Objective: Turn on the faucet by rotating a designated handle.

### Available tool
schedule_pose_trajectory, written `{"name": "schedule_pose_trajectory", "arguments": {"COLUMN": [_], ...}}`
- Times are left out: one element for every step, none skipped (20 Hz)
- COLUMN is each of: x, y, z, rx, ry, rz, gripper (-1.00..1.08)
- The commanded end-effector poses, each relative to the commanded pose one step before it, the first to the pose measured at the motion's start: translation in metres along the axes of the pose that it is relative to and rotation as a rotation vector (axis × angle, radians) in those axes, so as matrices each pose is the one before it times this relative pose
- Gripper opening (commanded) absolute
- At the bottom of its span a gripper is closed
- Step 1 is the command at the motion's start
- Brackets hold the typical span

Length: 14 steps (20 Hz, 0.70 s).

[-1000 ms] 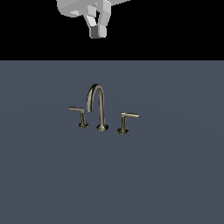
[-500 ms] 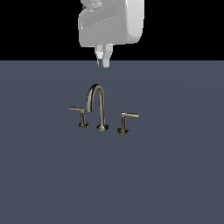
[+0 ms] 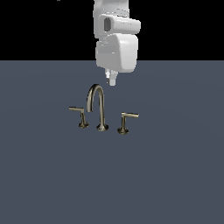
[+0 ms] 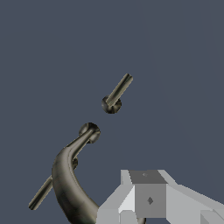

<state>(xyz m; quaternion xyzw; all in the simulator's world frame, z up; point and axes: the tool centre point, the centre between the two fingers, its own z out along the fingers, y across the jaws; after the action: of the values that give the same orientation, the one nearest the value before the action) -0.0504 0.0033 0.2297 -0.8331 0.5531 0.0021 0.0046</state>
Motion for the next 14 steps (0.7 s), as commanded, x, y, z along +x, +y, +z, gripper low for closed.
{"name": "schedule_pose_trajectory", "arguments": {"x": [0.0101,0.00407,0.00413,0.0042,0.00427,0.00436,0.00446,0.00456,0.00467,0.00477,0.0047,0.00458,0.00445,0.00429], "y": [-0.0071,-0.00286,-0.00289,-0.00292,-0.00296,-0.00301,-0.00306,-0.00312,-0.00319,-0.00325,-0.0032,-0.00311,-0.00302,-0.00292], "z": [0.01412,0.00564,0.00569,0.00576,0.00584,0.00593,0.00603,0.00614,0.00626,0.00635,0.00622,0.00603,0.00582,0.0056], "rx": [0.0003,-0.00015,-0.00017,-0.00018,-0.0002,-0.00021,-0.00022,-0.00023,-0.00024,-0.00024,-0.00023,-0.00021,-0.00019,-0.00017], "ry": [0.00122,0.00045,0.00049,0.00053,0.00057,0.0006,0.00064,0.00067,0.00071,0.00074,0.00072,0.00068,0.00063,0.0006], "rz": [0.06435,0.02563,0.02592,0.02626,0.02665,0.0271,0.0276,0.02816,0.02877,0.02928,0.02877,0.02797,0.02713,0.02616], "gripper": [-1.0,-1.0,-1.0,-1.0,-1.0,-1.0,-1.0,-1.0,-1.0,-1.0,-1.0,-1.0,-1.0,-1.0]}}
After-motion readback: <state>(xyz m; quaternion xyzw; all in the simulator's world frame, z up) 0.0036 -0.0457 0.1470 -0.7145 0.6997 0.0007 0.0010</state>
